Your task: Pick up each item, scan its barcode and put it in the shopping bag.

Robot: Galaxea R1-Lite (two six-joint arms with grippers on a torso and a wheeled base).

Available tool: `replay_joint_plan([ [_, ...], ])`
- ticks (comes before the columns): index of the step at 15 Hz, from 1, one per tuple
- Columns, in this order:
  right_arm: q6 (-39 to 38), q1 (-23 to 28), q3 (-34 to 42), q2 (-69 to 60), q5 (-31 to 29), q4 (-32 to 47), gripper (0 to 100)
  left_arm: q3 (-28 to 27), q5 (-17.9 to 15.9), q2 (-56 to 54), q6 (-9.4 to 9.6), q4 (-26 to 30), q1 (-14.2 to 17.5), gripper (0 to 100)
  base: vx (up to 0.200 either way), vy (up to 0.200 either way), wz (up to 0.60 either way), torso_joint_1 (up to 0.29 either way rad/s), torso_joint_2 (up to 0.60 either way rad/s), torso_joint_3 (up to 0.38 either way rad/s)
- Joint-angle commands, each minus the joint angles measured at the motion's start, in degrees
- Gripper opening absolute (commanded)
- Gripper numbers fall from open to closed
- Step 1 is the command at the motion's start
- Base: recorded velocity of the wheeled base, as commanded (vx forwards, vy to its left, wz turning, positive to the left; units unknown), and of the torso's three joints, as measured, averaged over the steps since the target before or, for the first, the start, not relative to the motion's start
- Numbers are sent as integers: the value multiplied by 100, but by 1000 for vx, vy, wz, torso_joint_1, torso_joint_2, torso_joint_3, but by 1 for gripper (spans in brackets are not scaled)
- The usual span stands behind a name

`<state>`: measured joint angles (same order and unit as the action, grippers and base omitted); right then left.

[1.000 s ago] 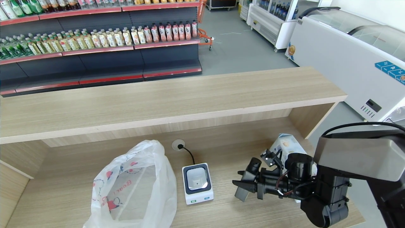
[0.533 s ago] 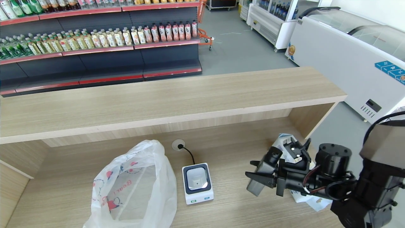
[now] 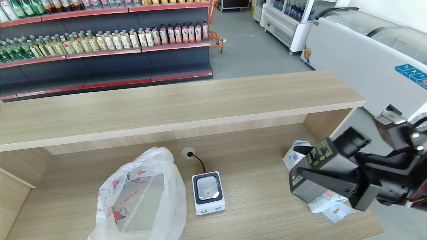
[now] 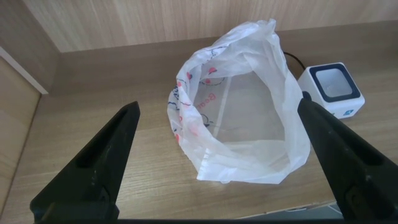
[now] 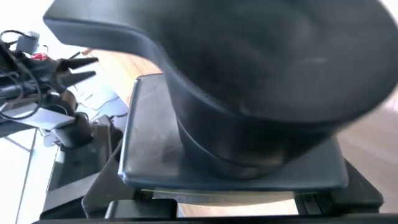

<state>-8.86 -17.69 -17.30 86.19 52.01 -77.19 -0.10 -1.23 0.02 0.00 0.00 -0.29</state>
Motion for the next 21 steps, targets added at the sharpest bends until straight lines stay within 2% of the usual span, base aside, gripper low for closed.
replay_joint_plan([
  [1,245,-33,-388,-1297,73,319,0,1,0,-2,0,0,3,100,0,0,0,0,0,0],
  [3,667,-24,-353,-1447,82,327,0,1,0,-2,0,0,3,100,0,0,0,0,0,0],
  [5,1545,-33,-336,-1631,170,327,0,1,0,-2,0,0,3,100,0,0,0,0,0,0],
  [7,2319,20,-336,-1570,653,284,0,1,0,-2,0,0,3,100,0,0,0,0,0,0],
  [8,2495,20,-336,-1552,697,284,0,1,0,-2,0,0,3,100,0,0,0,0,0,0],
  [9,3084,20,-353,-1385,802,248,0,1,0,-2,0,0,-6,100,0,0,0,0,0,0],
  [11,3699,20,-476,-1166,1031,213,0,1,0,-2,0,0,3,100,0,0,0,0,0,0],
  [13,4332,20,-678,-911,1532,187,0,1,0,-2,0,0,3,100,0,0,0,0,0,0],
  [18,4701,-297,-1127,-621,1822,187,0,1,0,-2,0,0,-6,100,0,0,0,0,0,0],
  [19,5096,-543,-1302,-506,1954,160,0,1,0,-2,0,0,-6,100,0,0,0,0,0,0],
  [21,5114,-771,-1417,-392,1963,160,0,1,0,-2,0,0,3,100,0,0,0,0,0,0],
])
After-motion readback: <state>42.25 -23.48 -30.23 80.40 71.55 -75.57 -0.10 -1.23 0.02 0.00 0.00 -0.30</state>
